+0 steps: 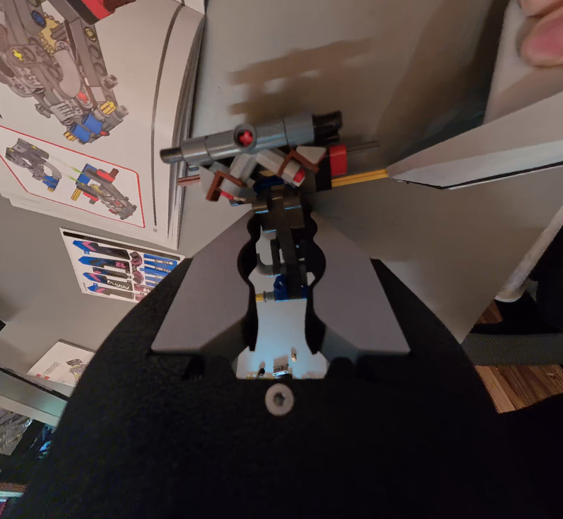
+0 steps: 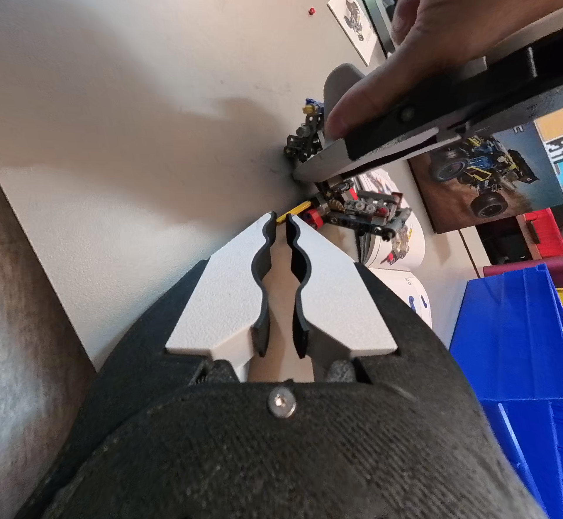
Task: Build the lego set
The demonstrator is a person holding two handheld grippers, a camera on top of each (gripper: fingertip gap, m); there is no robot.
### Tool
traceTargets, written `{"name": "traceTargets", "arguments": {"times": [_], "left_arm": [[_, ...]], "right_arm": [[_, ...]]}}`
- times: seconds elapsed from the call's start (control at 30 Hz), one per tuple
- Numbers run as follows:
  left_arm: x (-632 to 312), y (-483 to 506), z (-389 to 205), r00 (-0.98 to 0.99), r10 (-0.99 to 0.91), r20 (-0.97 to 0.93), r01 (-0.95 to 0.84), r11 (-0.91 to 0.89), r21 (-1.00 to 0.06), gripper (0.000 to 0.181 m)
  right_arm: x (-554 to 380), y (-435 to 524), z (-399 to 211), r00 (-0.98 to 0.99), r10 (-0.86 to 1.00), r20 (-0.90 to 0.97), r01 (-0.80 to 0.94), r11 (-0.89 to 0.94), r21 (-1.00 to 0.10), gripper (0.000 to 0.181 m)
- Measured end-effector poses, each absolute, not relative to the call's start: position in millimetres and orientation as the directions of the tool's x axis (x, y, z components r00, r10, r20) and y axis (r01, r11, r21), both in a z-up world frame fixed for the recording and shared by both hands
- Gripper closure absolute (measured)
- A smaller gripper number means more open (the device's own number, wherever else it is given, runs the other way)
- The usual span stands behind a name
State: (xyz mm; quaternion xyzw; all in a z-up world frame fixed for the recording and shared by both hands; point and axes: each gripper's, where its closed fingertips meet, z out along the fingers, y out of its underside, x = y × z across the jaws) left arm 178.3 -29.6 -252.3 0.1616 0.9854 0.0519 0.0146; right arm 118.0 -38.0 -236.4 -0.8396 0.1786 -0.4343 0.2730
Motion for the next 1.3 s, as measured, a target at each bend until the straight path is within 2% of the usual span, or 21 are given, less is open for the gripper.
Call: {"name": "traceTargets", "arguments": {"times": [0.03, 0.23, 0.47, 0.63, 1.07, 1.3], "left_arm": [[178.5, -30.3, -252.3, -0.947, 0.32, -0.013, 0.317, 0.943, 0.096, 0.156], [178.1, -30.9, -252.4, -0.952, 0.305, -0.02, 0.303, 0.951, 0.056, 0.155], [177.0, -32.8, -250.8, -0.975, 0.221, 0.007, 0.221, 0.974, -0.043, 0.156], [179.0, -35.3, -251.1, -0.981, 0.193, -0.008, 0.193, 0.98, -0.046, 0.157], [179.9, -35.0, -251.4, -0.97, 0.237, -0.061, 0.236, 0.971, 0.023, 0.157], [180.8, -35.7, -251.5, -0.977, 0.197, -0.086, 0.199, 0.98, -0.026, 0.156]], "right_arm": [[118.1, -38.0, -236.3, 0.559, -0.538, 0.63, -0.064, -0.786, -0.614, 0.177], [120.3, -42.5, -236.5, 0.55, -0.548, 0.63, -0.078, -0.785, -0.615, 0.177], [121.1, -44.6, -236.5, 0.549, -0.554, 0.626, -0.086, -0.782, -0.617, 0.177], [121.4, -45.1, -236.5, 0.551, -0.557, 0.621, -0.091, -0.78, -0.619, 0.177], [121.2, -46.0, -236.7, 0.565, -0.551, 0.614, -0.083, -0.778, -0.622, 0.177], [120.6, -45.4, -236.6, 0.568, -0.548, 0.614, -0.077, -0.778, -0.623, 0.177]]}}
